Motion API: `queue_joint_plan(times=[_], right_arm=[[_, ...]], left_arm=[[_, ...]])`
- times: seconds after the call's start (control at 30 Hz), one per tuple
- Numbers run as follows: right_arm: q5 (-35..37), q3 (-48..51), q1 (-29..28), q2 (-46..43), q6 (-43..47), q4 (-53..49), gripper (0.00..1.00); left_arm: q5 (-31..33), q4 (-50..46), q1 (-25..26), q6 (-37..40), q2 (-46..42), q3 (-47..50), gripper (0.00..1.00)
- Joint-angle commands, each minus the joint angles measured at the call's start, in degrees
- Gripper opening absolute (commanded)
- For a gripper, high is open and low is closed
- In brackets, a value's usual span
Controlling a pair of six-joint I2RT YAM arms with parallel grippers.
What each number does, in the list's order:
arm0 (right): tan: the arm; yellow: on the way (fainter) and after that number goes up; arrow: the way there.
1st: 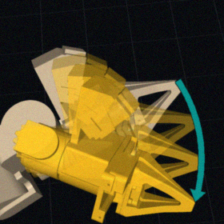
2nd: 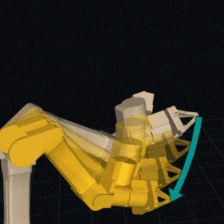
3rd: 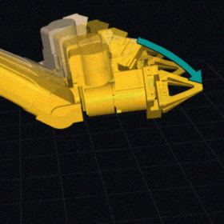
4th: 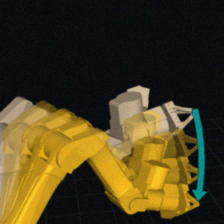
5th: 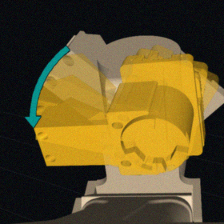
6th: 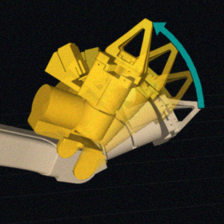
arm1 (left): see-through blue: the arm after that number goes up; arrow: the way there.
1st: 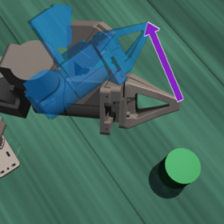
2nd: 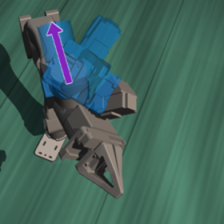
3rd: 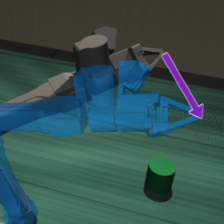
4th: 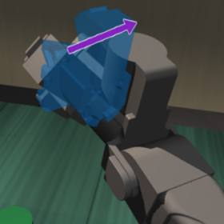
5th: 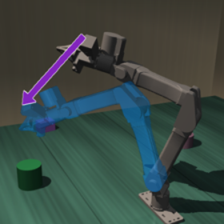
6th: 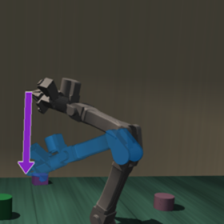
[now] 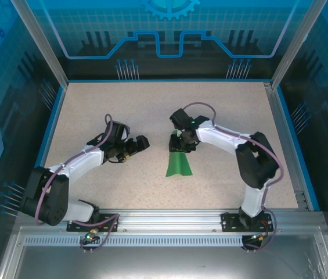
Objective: Fold a paper plane with a square sheet of paper (pick it up from the middle)
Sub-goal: First fold in half a square sheet of paper at the center of the table.
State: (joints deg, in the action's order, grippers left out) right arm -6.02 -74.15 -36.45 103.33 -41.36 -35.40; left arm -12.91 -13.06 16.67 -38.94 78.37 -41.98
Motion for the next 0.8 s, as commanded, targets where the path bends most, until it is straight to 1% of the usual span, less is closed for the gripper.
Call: queue_joint_plan(times=[0.0,0.13,0.2,0.27,0.43,0.57,0.67,0.77], right_arm=[[-18.33,3.63,2.49,-4.31,-4.44,14.95,0.38],[-26.42,6.28,3.96,-4.78,-11.64,29.15,0.41],[-28.23,7.7,4.66,-2.61,-15.43,35.15,0.41],[-28.44,8.47,5.26,0.42,-17.34,37.28,0.41],[-25.57,10.75,6.43,5.81,-16.49,36.24,0.43],[-21.9,8.97,6.54,6.97,-11.45,28.03,0.45],[-17.34,6.65,6.61,6.59,-7.43,19.59,0.49],[-14.49,6.37,6.91,5.22,-5.43,16.21,0.58]], left_arm=[[-3.81,2.61,-2.53,-4.17,-1.15,-0.66,0.99],[-9.87,6.43,-4.74,-6.04,-0.98,-0.8,0.99],[-12.84,8.51,-5.33,-6.71,-0.4,-1.15,0.99],[-14.67,9.95,-5.33,-7.09,0.3,-1.23,0.99],[-18.4,11.08,-5.39,-5.8,3.23,-1.84,0.99],[-20.65,11.41,-5.27,-4.83,6.07,-1.95,0.99],[-21.52,11.99,-4.85,-4.85,7.98,-2.26,0.98],[-21.73,11.57,-3.5,-4.12,9.85,-3.25,0.96]])
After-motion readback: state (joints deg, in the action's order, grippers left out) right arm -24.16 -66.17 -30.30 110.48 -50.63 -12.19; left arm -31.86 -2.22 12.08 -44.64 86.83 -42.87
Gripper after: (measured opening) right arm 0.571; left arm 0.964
